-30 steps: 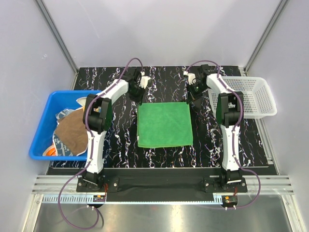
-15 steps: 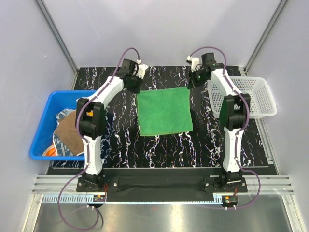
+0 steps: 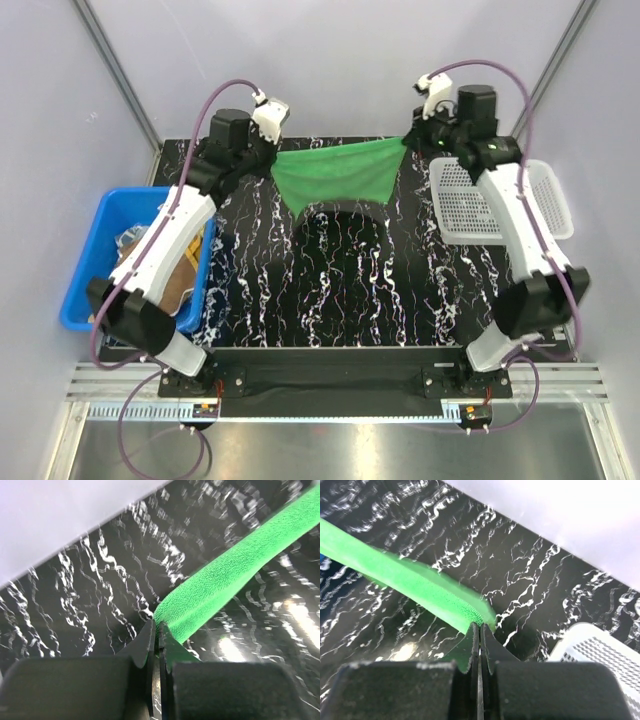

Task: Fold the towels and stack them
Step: Fold the towel

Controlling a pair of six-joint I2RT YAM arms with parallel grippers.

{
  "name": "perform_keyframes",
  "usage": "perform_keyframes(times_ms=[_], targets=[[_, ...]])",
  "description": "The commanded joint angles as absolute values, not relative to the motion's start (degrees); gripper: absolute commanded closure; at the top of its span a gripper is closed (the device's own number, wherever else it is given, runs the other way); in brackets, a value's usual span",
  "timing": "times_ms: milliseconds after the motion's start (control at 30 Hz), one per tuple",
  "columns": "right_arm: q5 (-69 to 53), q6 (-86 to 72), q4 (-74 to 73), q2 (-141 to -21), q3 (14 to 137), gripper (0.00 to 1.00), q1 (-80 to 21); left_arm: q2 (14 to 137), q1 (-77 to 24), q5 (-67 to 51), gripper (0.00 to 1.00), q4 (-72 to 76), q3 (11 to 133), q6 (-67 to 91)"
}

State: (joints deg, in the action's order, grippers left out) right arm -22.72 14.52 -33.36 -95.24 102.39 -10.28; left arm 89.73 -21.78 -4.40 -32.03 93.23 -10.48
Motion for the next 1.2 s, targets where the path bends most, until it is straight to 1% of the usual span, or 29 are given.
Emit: perform_keyframes(times_ms=[0, 33, 167, 300, 367, 467, 533, 600, 633, 667, 733, 767, 800, 833, 867, 900, 933, 967, 1000, 1067, 1100, 1167], targets=[[-20.13, 13.27, -32.43, -85.11, 96.43, 1.0, -10.9, 81.33, -25.04, -0.18, 1.0, -31.9, 89.92, -10.55], [-20.13, 12.66, -32.52, -83.25, 94.94, 1.0, -10.99, 79.82, -26.79, 2.26, 1.0, -32.25, 89.22, -10.02], [-20.65, 10.03, -33.13, -74.2, 87.21, 1.0, -11.6, 72.96, -31.02, 4.57, 1.0, -35.85, 86.14, -8.18], [-21.71, 7.04, -35.77, -66.47, 84.82, 1.0, -12.39, 67.51, -33.92, 4.04, 1.0, -41.21, 86.22, -5.89], [-22.5, 5.45, -35.77, -65.04, 82.72, 1.0, -12.39, 65.93, -34.19, 2.38, 1.0, -42.1, 85.35, -4.49], [-22.76, 4.57, -33.14, -65.56, 79.38, 1.0, -12.48, 66.79, -34.1, 3.42, 1.0, -40.18, 82.01, -4.22], [-22.85, 4.4, -30.52, -68.72, 78.14, 1.0, -12.48, 68.72, -33.4, 3.87, 1.0, -38.33, 79.38, -4.65], [-22.94, 4.39, -28.31, -73.18, 76.56, 1.0, -12.48, 72.93, -31.91, 2.47, 1.0, -35.78, 78.05, -4.75], [-23.03, 4.57, -25.69, -74.95, 76.12, 1.0, -12.48, 74.69, -29.56, 0.37, 1.0, -34.64, 77.35, -4.83], [-23.03, 4.66, -24.19, -76.71, 75.33, 1.0, -12.48, 78.71, -28.57, 0.26, 1.0, -33.24, 76.73, -4.92], [-23.9, 5.71, -19.61, -82.86, 74.97, 1.0, -12.48, 83.38, -25.85, -2.45, 1.0, -31.91, 77.17, -6.06], [-24.43, 6.15, -18.21, -85.32, 75.32, 1.0, -12.48, 88.11, -24.8, -3.42, 1.0, -29.9, 78.3, -6.41], [-24.78, 6.59, -16.98, -90.82, 76.02, 1.0, -12.48, 90.76, -23.74, -4.3, 1.0, -29.01, 79.35, -6.68], [-24.79, 7.72, -15.83, -93.84, 77.24, 1.0, -12.48, 93.58, -21.64, -6.13, 1.0, -28.57, 81.19, -6.94], [-24.7, 8.17, -15.73, -97.17, 80.91, 1.0, -12.22, 99.35, -20.58, -7.11, 1.0, -28.04, 83.13, -7.12], [-25.05, 8.7, -15.91, -103.73, 83.21, 1.0, -12.22, 102.28, -19.7, -7.82, 1.0, -28.12, 87.93, -7.38], [-25.22, 9.31, -16.26, -107.02, 85.84, 1.0, -12.13, 105.26, -18.3, -8.69, 1.0, -28.73, 90.68, -8.08], [-25.57, 9.66, -16.61, -110.01, 90.74, 1.0, -11.87, 110.86, -17.67, -8.88, 1.0, -30.13, 93.4, -8.43], [-25.66, 10.45, -17.22, -115.17, 93.23, 1.0, -11.87, 113.44, -16.71, -8.88, 1.0, -30.84, 98.74, -8.79], [-25.23, 11.42, -17.4, -119.25, 99.19, 1.0, -11.78, 119.58, -16.0, -8.18, 1.0, -32.95, 103.25, -10.45], [-24.27, 12.38, -16.71, -122.14, 100.71, 1.0, -11.69, 121.01, -15.47, -7.56, 1.0, -33.39, 106.14, -10.89], [-23.82, 13.35, -15.74, -125.31, 104.14, 1.0, -11.51, 123.56, -15.03, -7.38, 1.0, -33.58, 107.92, -12.04]])
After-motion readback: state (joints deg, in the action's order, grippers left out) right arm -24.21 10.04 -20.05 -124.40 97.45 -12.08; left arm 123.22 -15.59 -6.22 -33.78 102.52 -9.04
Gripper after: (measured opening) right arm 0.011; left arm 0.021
